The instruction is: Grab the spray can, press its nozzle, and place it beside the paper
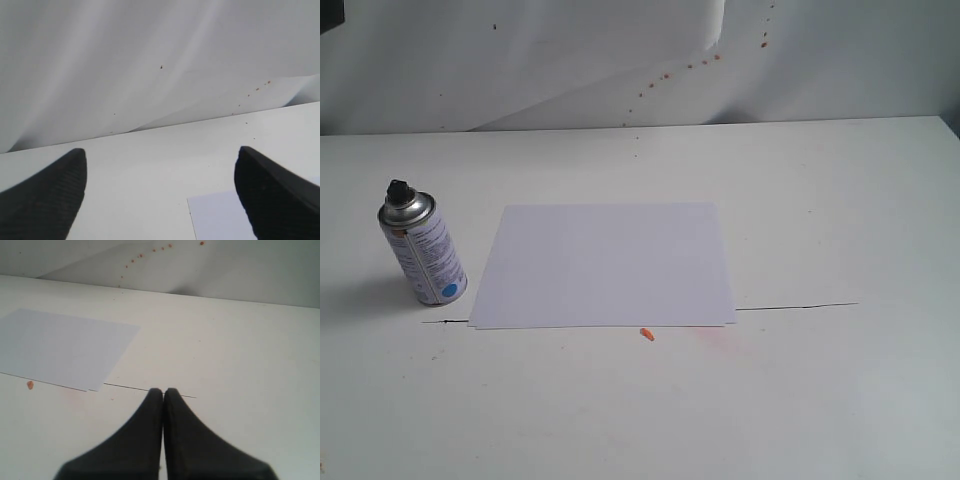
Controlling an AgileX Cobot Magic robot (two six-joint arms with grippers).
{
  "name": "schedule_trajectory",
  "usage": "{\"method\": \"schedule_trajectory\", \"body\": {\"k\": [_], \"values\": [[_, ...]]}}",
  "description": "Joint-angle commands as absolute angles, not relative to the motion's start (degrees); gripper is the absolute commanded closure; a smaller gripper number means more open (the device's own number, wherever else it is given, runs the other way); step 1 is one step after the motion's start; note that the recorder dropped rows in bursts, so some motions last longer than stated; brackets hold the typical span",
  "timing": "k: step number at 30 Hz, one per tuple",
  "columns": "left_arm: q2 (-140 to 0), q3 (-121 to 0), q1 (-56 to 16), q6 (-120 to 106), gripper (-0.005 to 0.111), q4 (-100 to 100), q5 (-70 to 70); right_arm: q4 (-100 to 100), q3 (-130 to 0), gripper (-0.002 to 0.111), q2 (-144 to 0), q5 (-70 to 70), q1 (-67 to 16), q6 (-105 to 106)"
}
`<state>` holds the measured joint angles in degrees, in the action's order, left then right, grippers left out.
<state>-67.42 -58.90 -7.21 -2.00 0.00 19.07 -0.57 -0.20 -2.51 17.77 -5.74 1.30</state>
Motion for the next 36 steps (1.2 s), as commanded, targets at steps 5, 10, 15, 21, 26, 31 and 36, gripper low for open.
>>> {"method": "schedule_trajectory", "body": {"k": [5, 10, 15, 21, 26, 31, 36], "values": [[-67.2, -59.32, -7.43, -1.71, 0.031, -0.71, 19.52, -0.36, 0.0, 0.108, -2.15, 17.58, -6.01, 1.38], [-67.2, -59.32, -7.43, -1.71, 0.031, -0.71, 19.52, -0.36, 0.0, 0.108, -2.15, 17.58, -6.01, 1.38], [-66.81, -54.52, -7.43, -1.71, 0.031, -1.26, 11.88, -0.36, 0.0, 0.108, -2.15, 17.58, -6.01, 1.38], [-64.62, -42.22, -7.43, -1.48, 0.031, -1.4, -6.21, -0.36, 0.0, 0.108, -2.15, 17.58, -6.01, 1.38], [-63.01, -30.94, -7.43, -1.48, 0.031, -1.4, -24.54, -0.36, 0.0, 0.108, -2.15, 17.58, -6.01, 1.38], [-62.76, -20.03, -7.57, -1.29, 0.031, -1.29, -31.07, -0.36, 0.0, 0.108, -2.15, 17.58, -6.01, 1.38], [-62.98, -14.36, -7.86, 6.16, 0.031, 0.33, -35.19, -0.36, 0.0, 0.108, -2.15, 17.58, -6.01, 1.38]]}}
